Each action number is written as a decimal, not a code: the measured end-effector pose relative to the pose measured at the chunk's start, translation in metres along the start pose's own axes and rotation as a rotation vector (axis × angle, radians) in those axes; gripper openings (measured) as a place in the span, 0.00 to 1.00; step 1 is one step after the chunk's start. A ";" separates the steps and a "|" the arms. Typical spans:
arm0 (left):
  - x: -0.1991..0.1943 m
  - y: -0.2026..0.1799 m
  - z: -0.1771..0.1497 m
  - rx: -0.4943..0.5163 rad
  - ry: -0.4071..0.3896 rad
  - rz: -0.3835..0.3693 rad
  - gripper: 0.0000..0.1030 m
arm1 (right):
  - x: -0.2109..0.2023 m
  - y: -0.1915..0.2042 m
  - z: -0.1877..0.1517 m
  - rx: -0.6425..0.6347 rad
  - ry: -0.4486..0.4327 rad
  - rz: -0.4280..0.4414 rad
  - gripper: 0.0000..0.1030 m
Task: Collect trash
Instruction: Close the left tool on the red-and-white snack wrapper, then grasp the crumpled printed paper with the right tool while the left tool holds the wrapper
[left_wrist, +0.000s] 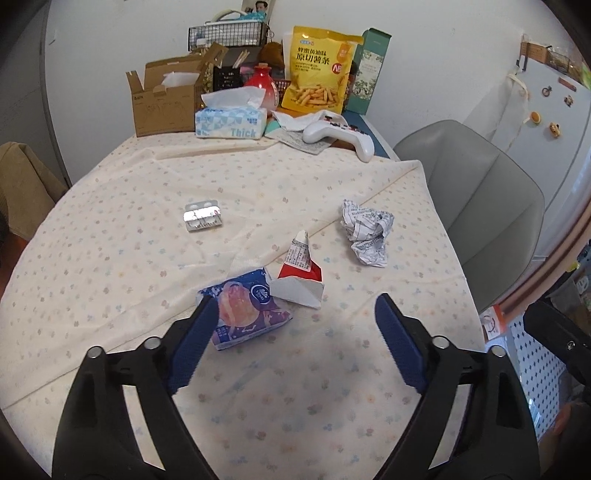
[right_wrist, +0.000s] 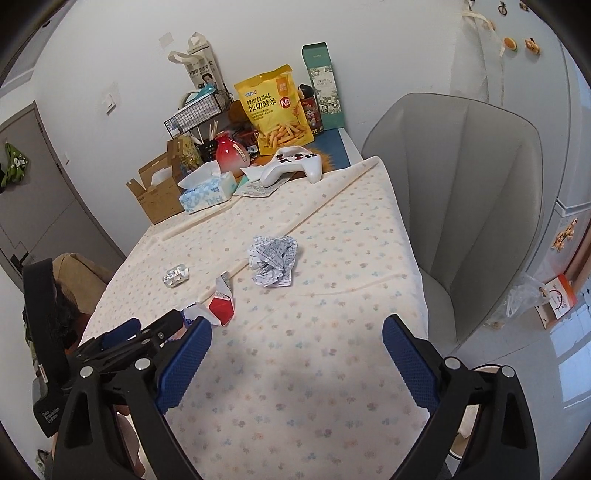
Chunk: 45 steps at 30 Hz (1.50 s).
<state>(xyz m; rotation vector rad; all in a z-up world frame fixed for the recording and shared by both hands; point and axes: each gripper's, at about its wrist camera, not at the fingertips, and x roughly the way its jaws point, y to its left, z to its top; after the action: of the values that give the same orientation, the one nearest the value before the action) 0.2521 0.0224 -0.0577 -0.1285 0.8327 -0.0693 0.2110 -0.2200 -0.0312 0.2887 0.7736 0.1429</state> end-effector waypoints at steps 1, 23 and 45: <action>0.005 0.000 0.000 -0.002 0.007 -0.001 0.80 | 0.003 -0.002 0.001 0.003 0.004 -0.001 0.89; 0.062 -0.004 0.009 -0.008 0.068 0.030 0.36 | 0.054 -0.001 0.012 -0.011 0.070 0.017 0.86; 0.082 0.008 0.070 0.005 -0.039 0.128 0.35 | 0.124 0.030 0.053 -0.092 0.112 0.068 0.79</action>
<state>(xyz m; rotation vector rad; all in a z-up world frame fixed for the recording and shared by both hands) 0.3589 0.0269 -0.0718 -0.0711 0.8003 0.0515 0.3359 -0.1735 -0.0683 0.2215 0.8660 0.2595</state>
